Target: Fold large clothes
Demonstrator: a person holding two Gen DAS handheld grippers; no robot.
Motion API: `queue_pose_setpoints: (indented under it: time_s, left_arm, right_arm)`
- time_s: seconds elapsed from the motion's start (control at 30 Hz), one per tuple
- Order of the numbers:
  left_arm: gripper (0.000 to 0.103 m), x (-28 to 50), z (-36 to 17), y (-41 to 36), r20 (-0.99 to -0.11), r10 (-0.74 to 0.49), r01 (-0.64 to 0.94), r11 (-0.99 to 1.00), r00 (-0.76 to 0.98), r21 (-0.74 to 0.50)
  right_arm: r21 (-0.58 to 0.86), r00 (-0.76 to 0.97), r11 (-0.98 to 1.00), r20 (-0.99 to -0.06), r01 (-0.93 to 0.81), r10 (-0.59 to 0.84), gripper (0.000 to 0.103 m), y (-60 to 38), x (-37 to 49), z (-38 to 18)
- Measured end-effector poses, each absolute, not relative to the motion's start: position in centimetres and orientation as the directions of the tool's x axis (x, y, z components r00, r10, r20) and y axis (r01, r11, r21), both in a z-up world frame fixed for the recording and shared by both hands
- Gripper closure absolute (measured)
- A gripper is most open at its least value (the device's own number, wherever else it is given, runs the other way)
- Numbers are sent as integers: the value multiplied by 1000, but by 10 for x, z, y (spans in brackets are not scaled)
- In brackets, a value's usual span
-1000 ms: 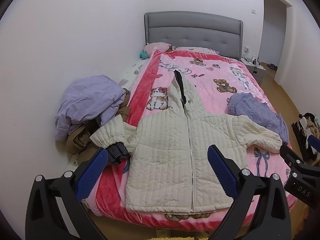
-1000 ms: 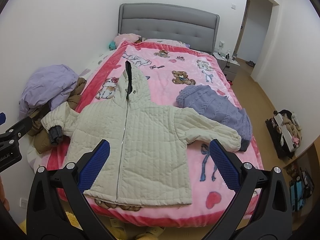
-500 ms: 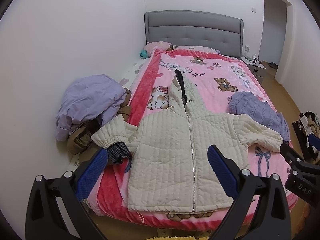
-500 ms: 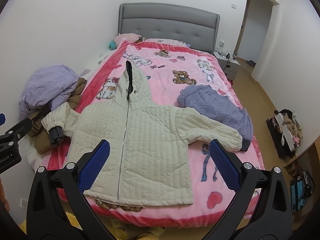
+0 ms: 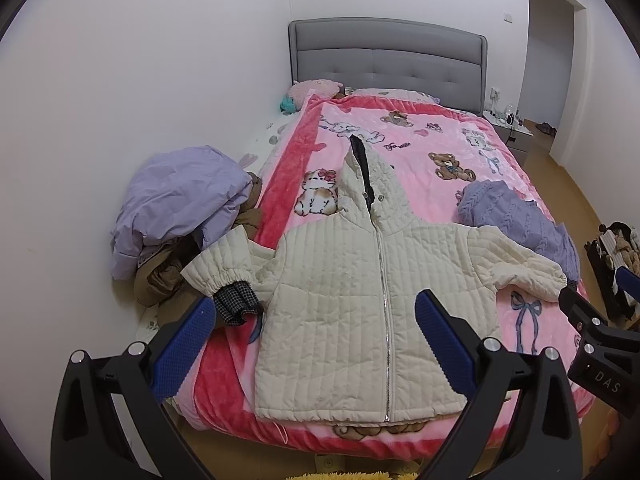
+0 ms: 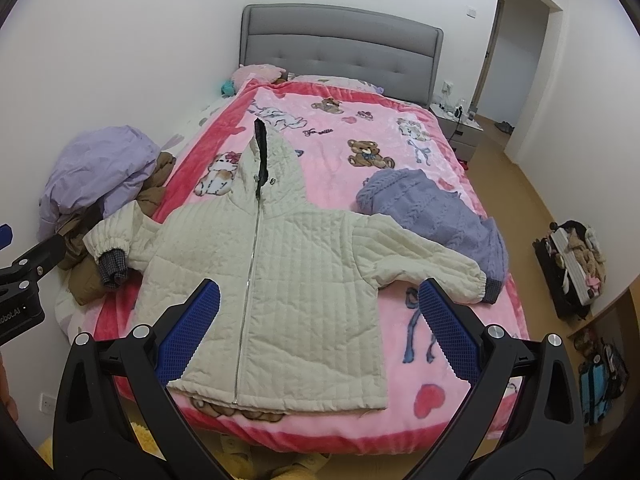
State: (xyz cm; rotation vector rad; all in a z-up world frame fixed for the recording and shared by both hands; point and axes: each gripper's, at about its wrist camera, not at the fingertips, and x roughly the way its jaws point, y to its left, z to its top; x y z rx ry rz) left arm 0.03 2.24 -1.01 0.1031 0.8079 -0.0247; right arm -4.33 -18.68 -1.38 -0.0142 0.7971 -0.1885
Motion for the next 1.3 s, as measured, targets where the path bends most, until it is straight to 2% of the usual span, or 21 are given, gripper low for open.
queue_pose_setpoints:
  time_s: [0.4, 0.73, 0.93, 1.13, 1.3]
  left_arm:
    - [5, 0, -12, 26, -719, 32, 49, 995, 694, 92]
    - [5, 14, -28, 24, -655, 44, 40, 993, 755, 114]
    - [5, 51, -80, 35, -650, 172, 41, 953, 740, 299]
    - [5, 122, -154, 65, -713, 189, 131, 920, 676, 368]
    - [5, 200, -219, 109, -735, 249, 122, 903, 631, 411]
  right_arm:
    - [-89, 683, 983, -709, 162, -177, 8, -189, -41, -16]
    - [-117, 762, 992, -637, 52, -115, 8, -208, -21, -20]
    - [-64, 733, 998, -679, -18, -31, 8, -208, 4, -40]
    - [-37, 723, 998, -687, 60, -69, 8, -189, 30, -57]
    - [-91, 676, 981, -714, 169, -183, 8, -162, 62, -77]
